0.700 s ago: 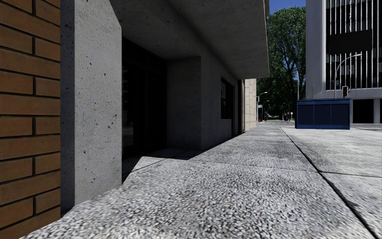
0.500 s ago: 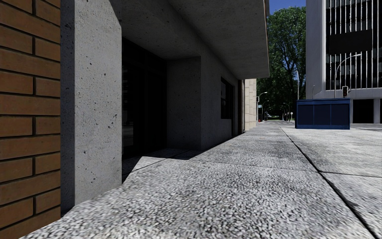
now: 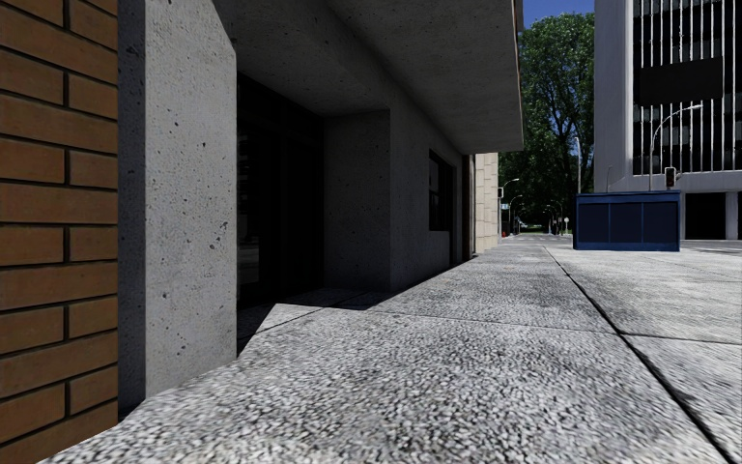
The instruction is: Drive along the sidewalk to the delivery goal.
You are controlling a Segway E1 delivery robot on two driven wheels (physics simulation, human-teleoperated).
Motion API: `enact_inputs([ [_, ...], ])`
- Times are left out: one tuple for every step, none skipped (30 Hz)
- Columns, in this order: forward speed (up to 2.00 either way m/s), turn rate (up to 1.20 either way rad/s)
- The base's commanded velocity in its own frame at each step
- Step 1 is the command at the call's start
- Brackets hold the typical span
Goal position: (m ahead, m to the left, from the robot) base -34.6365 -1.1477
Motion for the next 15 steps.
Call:
enact_inputs([
  [0.00,0.00],
  [0.00,0.00],
  [0.00,0.00],
  [0.00,0.00],
  [0.00,0.00],
  [0.00,0.00],
  [0.00,0.00],
  [0.00,0.00],
  [0.00,0.00],
  [0.00,-0.68],
  [0.00,-1.20],
  [0.00,-1.20],
  [0.00,-1.20],
  [0.00,-1.20],
  [0.00,-1.20],
])
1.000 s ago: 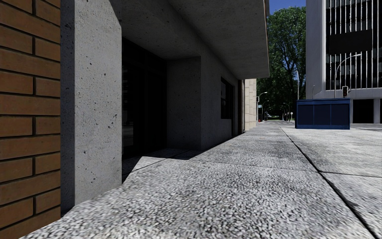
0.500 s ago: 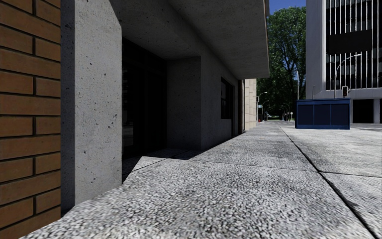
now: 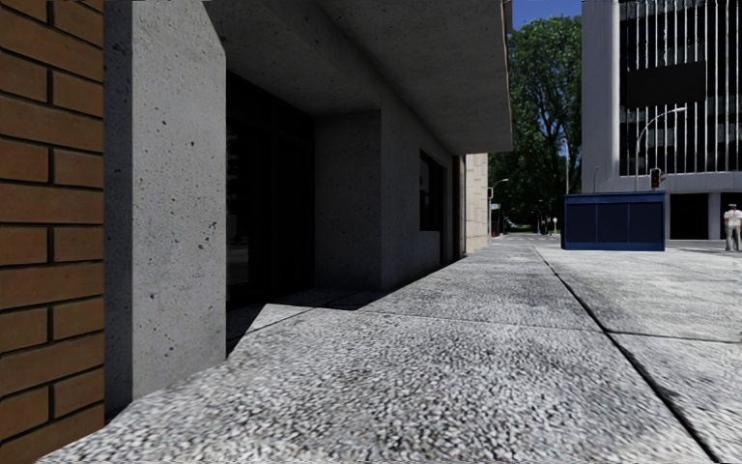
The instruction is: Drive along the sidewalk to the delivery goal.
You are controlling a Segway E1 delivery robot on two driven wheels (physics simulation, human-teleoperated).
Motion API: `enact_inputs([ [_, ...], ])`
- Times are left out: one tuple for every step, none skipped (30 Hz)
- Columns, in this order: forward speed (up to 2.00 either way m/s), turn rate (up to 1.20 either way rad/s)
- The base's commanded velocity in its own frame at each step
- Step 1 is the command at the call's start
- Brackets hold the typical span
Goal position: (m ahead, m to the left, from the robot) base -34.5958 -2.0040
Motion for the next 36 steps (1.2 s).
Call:
enact_inputs([
  [0.00,-1.20],
  [0.00,-1.20],
  [0.00,-1.20],
  [0.00,-1.20],
  [0.00,-0.77],
  [0.00,0.00],
  [0.52,0.00],
  [1.32,0.00],
  [2.00,0.00],
  [2.00,0.00],
  [2.00,0.00],
  [2.00,0.00],
  [2.00,0.00],
  [2.00,0.00],
  [2.00,0.00],
  [2.00,0.00],
  [2.00,0.00],
  [2.00,0.00],
  [2.00,0.00],
  [2.00,0.00],
  [2.00,0.00],
  [2.00,0.00],
  [2.00,0.00],
  [2.00,0.00],
  [2.00,0.00],
  [2.00,0.00],
  [2.00,0.00],
  [2.00,0.00],
  [2.00,0.00],
  [2.00,0.00],
  [2.00,0.00],
  [2.00,0.00],
  [2.00,0.00],
  [2.00,0.00],
  [2.00,0.00],
  [2.00,0.00],
])
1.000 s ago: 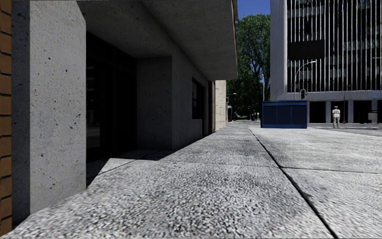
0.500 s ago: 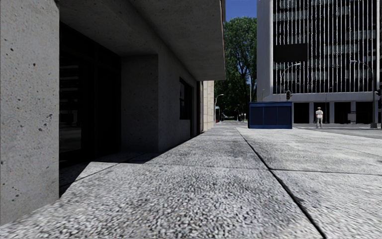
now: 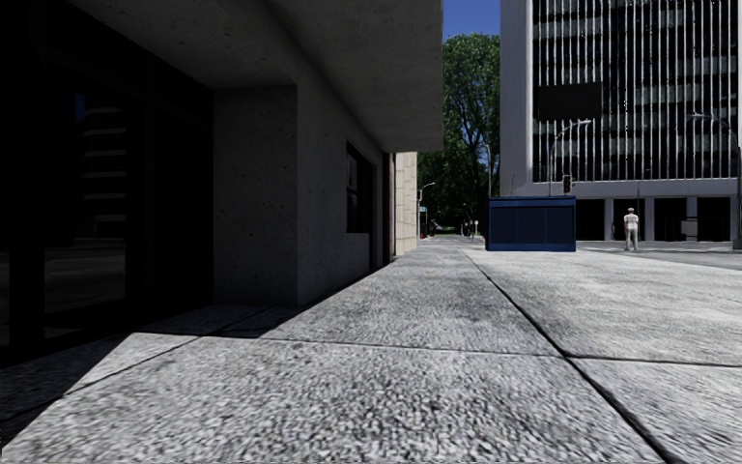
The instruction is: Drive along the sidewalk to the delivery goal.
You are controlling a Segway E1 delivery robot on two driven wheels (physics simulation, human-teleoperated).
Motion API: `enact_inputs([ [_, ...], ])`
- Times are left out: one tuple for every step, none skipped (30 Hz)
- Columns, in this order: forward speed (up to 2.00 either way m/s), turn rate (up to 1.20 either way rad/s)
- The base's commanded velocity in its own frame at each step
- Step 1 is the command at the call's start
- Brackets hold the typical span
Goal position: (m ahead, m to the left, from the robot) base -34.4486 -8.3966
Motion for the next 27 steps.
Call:
enact_inputs([
  [2.00,0.00],
  [2.00,0.00],
  [2.00,0.00],
  [2.00,0.00],
  [2.00,-0.34],
  [2.00,-0.52],
  [2.00,-0.63],
  [2.00,-0.63],
  [2.00,-0.85],
  [2.00,-1.20],
  [2.00,-1.20],
  [2.00,-0.71],
  [2.00,-0.08],
  [2.00,-0.08],
  [2.00,0.00],
  [2.00,0.00],
  [2.00,0.00],
  [2.00,0.00],
  [2.00,0.00],
  [2.00,0.00],
  [2.00,0.00],
  [2.00,0.00],
  [2.00,0.00],
  [2.00,0.00],
  [2.00,0.00],
  [2.00,0.00],
  [2.00,0.00],
])
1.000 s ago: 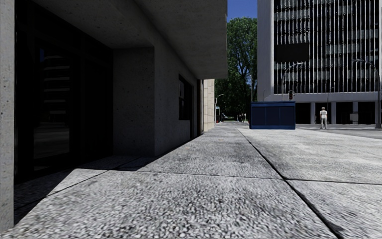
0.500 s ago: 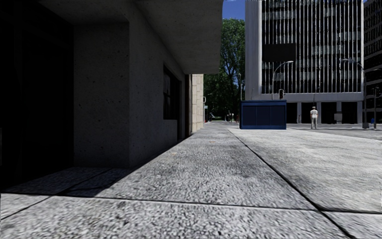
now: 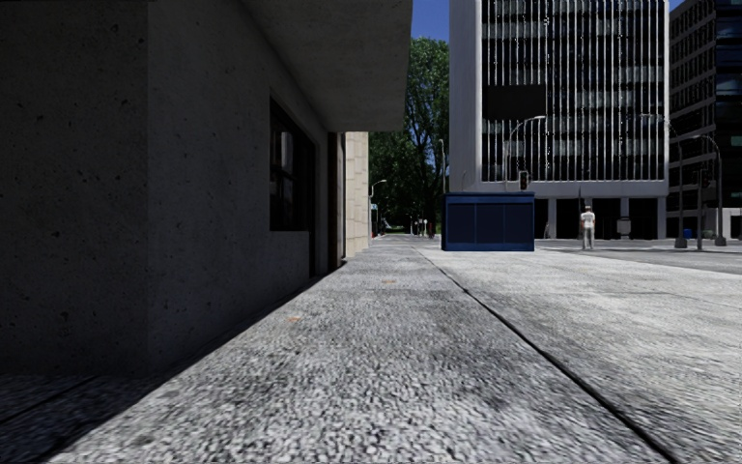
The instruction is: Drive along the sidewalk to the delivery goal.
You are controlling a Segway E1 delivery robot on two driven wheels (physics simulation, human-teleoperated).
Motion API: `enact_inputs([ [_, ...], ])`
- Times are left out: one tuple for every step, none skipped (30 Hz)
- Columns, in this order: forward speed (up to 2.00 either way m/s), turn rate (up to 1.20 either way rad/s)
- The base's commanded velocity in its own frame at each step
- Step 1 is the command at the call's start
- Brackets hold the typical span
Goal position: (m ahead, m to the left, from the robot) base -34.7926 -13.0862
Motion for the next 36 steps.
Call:
enact_inputs([
  [2.00,0.00],
  [2.00,0.00],
  [2.00,0.00],
  [2.00,0.00],
  [2.00,0.00],
  [2.00,0.00],
  [2.00,0.00],
  [2.00,0.00],
  [2.00,0.00],
  [2.00,0.00],
  [2.00,0.00],
  [2.00,0.00],
  [2.00,0.00],
  [2.00,0.00],
  [2.00,0.00],
  [2.00,0.00],
  [2.00,0.00],
  [2.00,-0.44],
  [2.00,-0.44],
  [2.00,-0.61],
  [2.00,-0.72],
  [2.00,-0.76],
  [2.00,-0.76],
  [2.00,-0.77],
  [2.00,0.00],
  [2.00,0.00],
  [2.00,0.00],
  [2.00,0.00],
  [2.00,0.00],
  [2.00,0.00],
  [2.00,0.00],
  [2.00,0.00],
  [2.00,0.00],
  [2.00,0.00],
  [2.00,0.00],
  [2.00,0.00],
])
